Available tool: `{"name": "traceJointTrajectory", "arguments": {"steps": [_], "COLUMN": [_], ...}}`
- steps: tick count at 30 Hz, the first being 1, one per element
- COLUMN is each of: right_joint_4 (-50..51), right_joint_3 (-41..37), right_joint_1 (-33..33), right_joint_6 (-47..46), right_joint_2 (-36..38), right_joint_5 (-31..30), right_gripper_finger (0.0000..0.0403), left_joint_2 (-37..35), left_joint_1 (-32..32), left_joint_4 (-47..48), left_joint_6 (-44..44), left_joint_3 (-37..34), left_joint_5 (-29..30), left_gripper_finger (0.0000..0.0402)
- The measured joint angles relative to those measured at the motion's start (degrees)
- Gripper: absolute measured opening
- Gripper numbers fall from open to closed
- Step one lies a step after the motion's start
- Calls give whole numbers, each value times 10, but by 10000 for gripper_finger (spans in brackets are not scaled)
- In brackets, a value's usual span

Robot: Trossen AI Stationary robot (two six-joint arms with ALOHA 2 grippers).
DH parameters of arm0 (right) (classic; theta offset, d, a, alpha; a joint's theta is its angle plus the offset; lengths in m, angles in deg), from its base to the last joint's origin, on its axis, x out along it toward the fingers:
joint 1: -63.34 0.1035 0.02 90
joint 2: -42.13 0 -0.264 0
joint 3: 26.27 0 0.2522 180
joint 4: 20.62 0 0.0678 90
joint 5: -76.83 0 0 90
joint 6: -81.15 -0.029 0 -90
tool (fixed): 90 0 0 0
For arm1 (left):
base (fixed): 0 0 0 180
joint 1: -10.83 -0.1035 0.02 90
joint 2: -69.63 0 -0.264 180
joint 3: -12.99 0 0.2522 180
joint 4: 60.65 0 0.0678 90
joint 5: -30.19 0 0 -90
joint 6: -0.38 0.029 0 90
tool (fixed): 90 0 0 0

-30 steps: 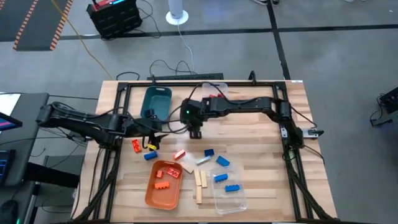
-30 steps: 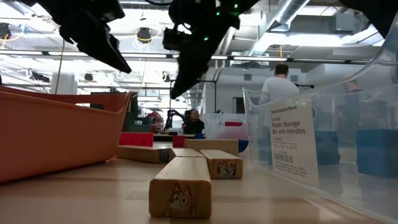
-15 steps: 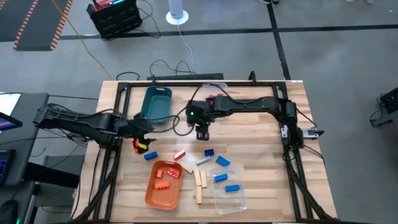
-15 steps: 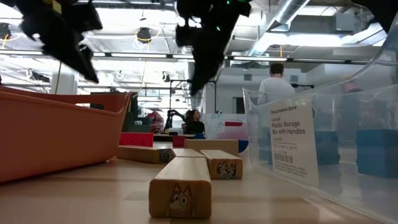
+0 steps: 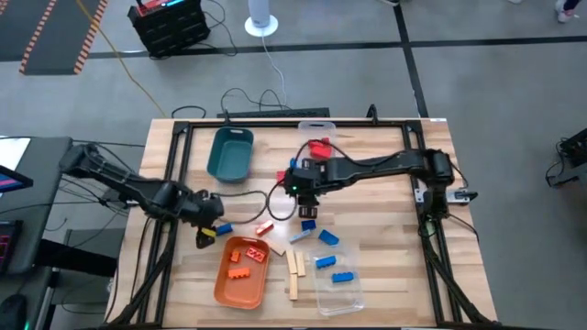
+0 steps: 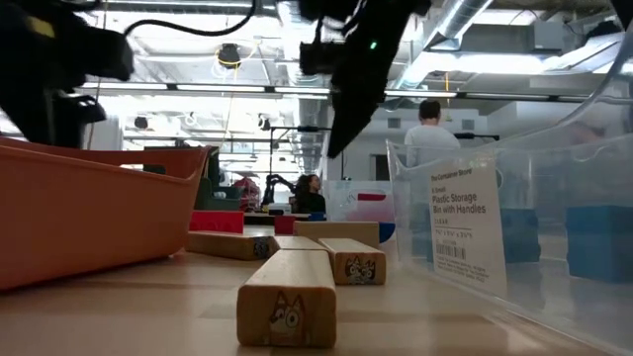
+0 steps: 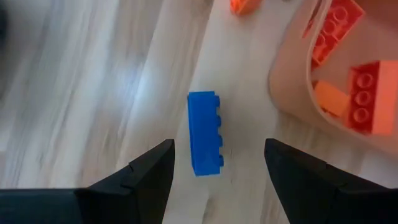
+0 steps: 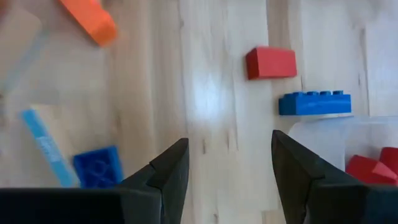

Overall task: Sort blocks
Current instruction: Put the blue game piece into the bottom transparent bin

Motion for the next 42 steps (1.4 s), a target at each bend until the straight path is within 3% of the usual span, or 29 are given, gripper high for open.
{"name": "traceJointTrajectory", "arguments": {"steps": [4,7,12,16,33,37,42], "right_joint_4": [-55,-102,-159,-184,-196,-196,-196], "right_joint_3": [-49,-95,-168,-196,-212,-212,-212], "right_joint_1": [0,1,3,2,3,2,3], "right_joint_6": [-12,-19,-47,-65,-72,-72,-72], "right_joint_2": [63,109,165,186,189,189,189], "right_joint_5": [-1,-3,-2,-2,-2,-2,-2], "right_gripper_finger": [196,196,196,196,196,196,196], "left_joint_2": [-18,-23,-14,-11,46,81,121], "left_joint_1": [88,137,174,178,176,176,177], "left_joint_4": [6,4,-19,-62,-178,-196,-231], "left_joint_6": [-77,-131,-203,-206,-170,-157,-138], "left_joint_3": [-11,-34,-82,-99,-162,-162,-160], "left_joint_5": [107,154,158,165,173,201,212], "left_gripper_finger": [245,245,245,245,243,214,138]}}
